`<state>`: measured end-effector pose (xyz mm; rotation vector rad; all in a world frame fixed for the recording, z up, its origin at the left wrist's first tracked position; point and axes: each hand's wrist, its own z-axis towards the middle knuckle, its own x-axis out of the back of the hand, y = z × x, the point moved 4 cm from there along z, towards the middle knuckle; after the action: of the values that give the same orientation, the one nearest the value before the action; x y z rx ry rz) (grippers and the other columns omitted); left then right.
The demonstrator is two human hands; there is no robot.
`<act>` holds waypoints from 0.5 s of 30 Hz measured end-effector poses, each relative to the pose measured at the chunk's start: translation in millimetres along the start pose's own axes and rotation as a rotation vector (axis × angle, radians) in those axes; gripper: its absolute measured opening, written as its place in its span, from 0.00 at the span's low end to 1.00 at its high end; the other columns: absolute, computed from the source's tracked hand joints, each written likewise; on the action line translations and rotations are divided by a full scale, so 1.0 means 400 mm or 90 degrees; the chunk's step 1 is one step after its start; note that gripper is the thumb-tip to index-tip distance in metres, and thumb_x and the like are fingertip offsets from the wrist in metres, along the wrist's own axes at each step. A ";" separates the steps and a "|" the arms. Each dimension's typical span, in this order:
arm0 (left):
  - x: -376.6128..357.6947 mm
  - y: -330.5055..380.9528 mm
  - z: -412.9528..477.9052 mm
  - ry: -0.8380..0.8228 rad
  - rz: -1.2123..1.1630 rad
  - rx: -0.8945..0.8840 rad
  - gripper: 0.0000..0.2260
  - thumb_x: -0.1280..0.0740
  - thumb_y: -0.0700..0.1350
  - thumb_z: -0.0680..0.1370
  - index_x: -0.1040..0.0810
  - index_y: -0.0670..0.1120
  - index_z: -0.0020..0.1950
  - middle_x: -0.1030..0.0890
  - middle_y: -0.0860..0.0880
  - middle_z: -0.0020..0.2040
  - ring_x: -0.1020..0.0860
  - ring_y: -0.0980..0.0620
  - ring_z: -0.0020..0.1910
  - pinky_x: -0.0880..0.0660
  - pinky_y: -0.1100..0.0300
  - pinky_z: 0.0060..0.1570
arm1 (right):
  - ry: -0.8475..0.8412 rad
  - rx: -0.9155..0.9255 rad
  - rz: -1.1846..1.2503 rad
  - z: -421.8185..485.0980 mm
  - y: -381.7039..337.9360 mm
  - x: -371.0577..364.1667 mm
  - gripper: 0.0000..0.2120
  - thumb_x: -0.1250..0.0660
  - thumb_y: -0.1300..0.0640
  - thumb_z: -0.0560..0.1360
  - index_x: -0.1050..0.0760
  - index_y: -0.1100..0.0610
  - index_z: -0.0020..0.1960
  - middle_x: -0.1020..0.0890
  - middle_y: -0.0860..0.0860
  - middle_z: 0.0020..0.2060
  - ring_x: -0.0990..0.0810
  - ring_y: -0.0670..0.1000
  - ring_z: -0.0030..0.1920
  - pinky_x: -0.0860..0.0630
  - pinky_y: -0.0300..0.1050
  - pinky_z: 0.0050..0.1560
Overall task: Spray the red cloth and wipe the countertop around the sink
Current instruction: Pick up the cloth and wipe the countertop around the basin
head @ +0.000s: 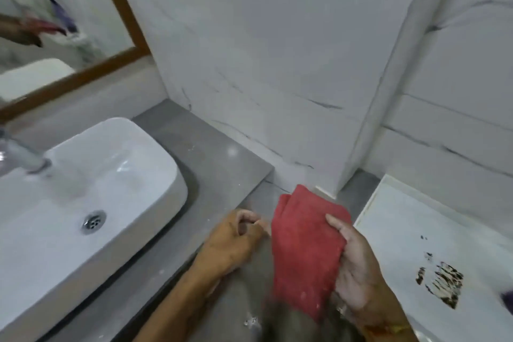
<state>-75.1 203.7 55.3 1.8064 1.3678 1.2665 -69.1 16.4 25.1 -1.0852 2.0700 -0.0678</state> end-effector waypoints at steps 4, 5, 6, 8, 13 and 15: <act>0.217 -0.092 0.010 0.167 -0.085 0.009 0.06 0.36 0.50 0.78 0.22 0.51 0.45 0.16 0.49 0.43 0.17 0.50 0.44 0.22 0.57 0.45 | 0.016 0.032 -0.016 0.059 0.050 -0.105 0.15 0.37 0.53 0.76 0.22 0.61 0.57 0.13 0.58 0.44 0.13 0.56 0.42 0.21 0.53 0.43; 0.257 -0.108 0.011 0.205 -0.092 0.010 0.06 0.37 0.50 0.78 0.22 0.51 0.46 0.16 0.49 0.43 0.17 0.50 0.45 0.22 0.55 0.47 | 0.030 0.051 -0.022 0.066 0.049 -0.118 0.13 0.37 0.53 0.76 0.22 0.60 0.54 0.12 0.57 0.40 0.13 0.55 0.38 0.20 0.50 0.38; 0.312 -0.131 0.018 0.250 -0.096 0.008 0.05 0.37 0.49 0.79 0.22 0.51 0.47 0.15 0.49 0.43 0.17 0.49 0.45 0.21 0.52 0.49 | 0.039 0.064 -0.036 0.082 0.057 -0.146 0.11 0.37 0.54 0.76 0.22 0.60 0.52 0.12 0.56 0.37 0.13 0.53 0.35 0.19 0.47 0.32; 0.398 -0.156 0.030 0.323 -0.113 0.000 0.07 0.38 0.44 0.79 0.21 0.51 0.47 0.15 0.48 0.43 0.17 0.48 0.46 0.21 0.48 0.51 | 0.061 0.091 -0.091 0.106 0.059 -0.189 0.09 0.36 0.53 0.76 0.23 0.58 0.49 0.13 0.54 0.33 0.13 0.53 0.34 0.19 0.45 0.30; 0.503 -0.158 0.097 0.423 -0.113 -0.017 0.10 0.42 0.41 0.79 0.22 0.52 0.49 0.16 0.54 0.45 0.18 0.53 0.47 0.22 0.48 0.54 | 0.107 0.252 -0.260 0.189 -0.025 -0.316 0.07 0.36 0.52 0.76 0.23 0.53 0.51 0.15 0.53 0.44 0.18 0.52 0.46 0.22 0.49 0.45; 0.536 -0.137 0.152 0.468 -0.082 -0.034 0.10 0.42 0.40 0.79 0.23 0.50 0.52 0.16 0.50 0.50 0.20 0.51 0.50 0.25 0.52 0.58 | 0.129 0.359 -0.400 0.268 -0.068 -0.403 0.11 0.38 0.52 0.78 0.25 0.55 0.58 0.18 0.52 0.48 0.20 0.51 0.47 0.25 0.45 0.48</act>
<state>-34.2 429.3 60.6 1.2196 1.7548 1.9750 73.2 145.8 60.1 -1.3417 1.6325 -1.0393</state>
